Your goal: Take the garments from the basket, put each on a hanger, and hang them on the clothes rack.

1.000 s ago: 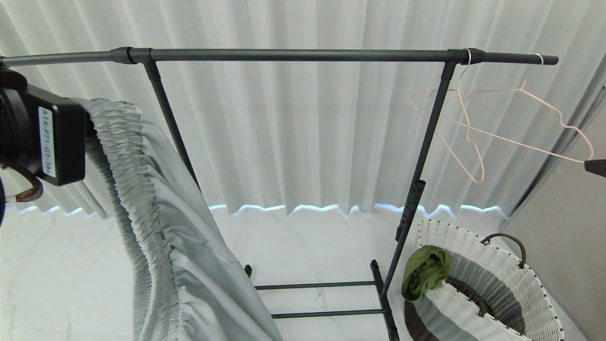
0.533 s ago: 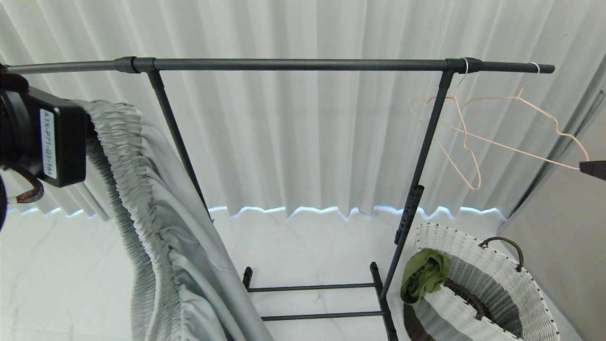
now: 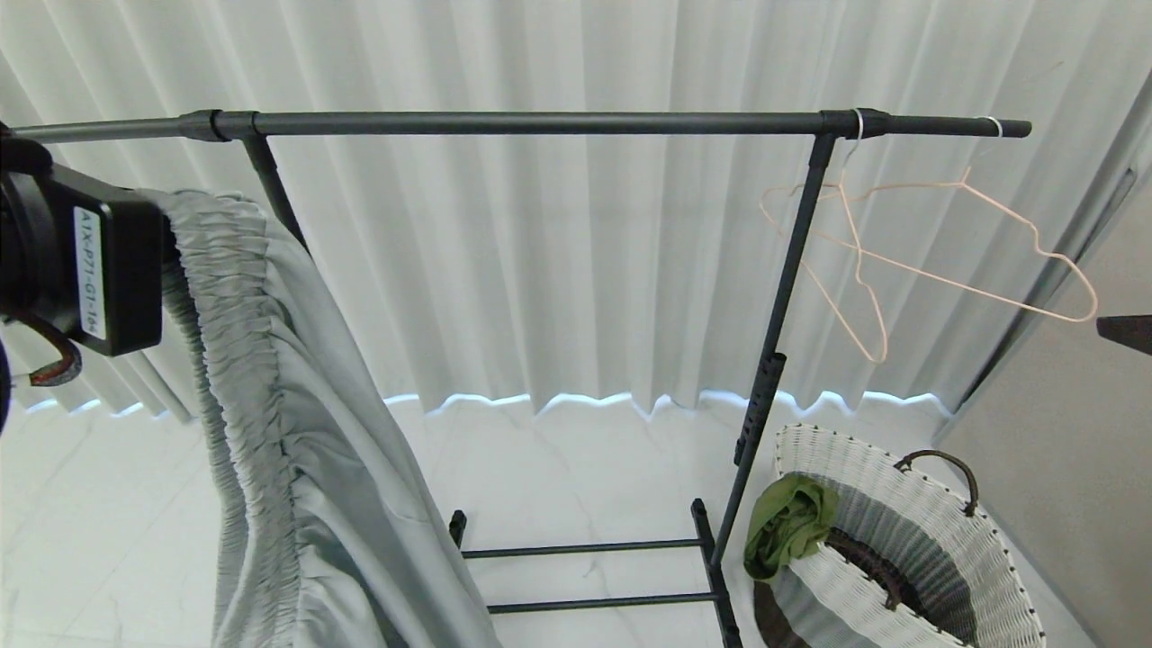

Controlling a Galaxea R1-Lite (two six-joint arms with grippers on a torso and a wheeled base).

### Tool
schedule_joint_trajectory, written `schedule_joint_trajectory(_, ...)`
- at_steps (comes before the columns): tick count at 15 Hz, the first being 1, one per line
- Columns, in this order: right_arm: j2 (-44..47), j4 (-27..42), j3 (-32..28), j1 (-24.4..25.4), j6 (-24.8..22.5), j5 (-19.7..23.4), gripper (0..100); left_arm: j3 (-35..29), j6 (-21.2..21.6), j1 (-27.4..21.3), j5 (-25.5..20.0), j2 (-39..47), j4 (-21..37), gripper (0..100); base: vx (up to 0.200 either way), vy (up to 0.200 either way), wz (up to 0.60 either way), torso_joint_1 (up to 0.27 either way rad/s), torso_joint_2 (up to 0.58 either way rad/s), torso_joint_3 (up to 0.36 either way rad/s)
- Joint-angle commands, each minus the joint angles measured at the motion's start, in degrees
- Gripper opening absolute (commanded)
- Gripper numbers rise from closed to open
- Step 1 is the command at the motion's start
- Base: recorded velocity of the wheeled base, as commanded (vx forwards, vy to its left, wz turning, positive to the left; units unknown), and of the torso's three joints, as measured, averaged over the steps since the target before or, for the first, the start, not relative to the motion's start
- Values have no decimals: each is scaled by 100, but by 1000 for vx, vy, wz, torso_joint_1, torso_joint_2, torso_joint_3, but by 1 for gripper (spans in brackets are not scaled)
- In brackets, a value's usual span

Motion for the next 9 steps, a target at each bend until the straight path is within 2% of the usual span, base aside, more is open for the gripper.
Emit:
schedule_joint_trajectory(1,20,1,-2,-1,-2,2,100,6,-1,4,1,11,-2,0,0,-200,0,2,2,-2)
schedule_joint_trajectory(5,20,-8,50,-1,-11,10,100,6,-1,4,1,11,-2,0,0,-200,0,-1,4,5)
schedule_joint_trajectory(9,20,-8,77,-1,-2,2,100,77,-9,4,1,11,-2,0,0,0,0,0,0,0)
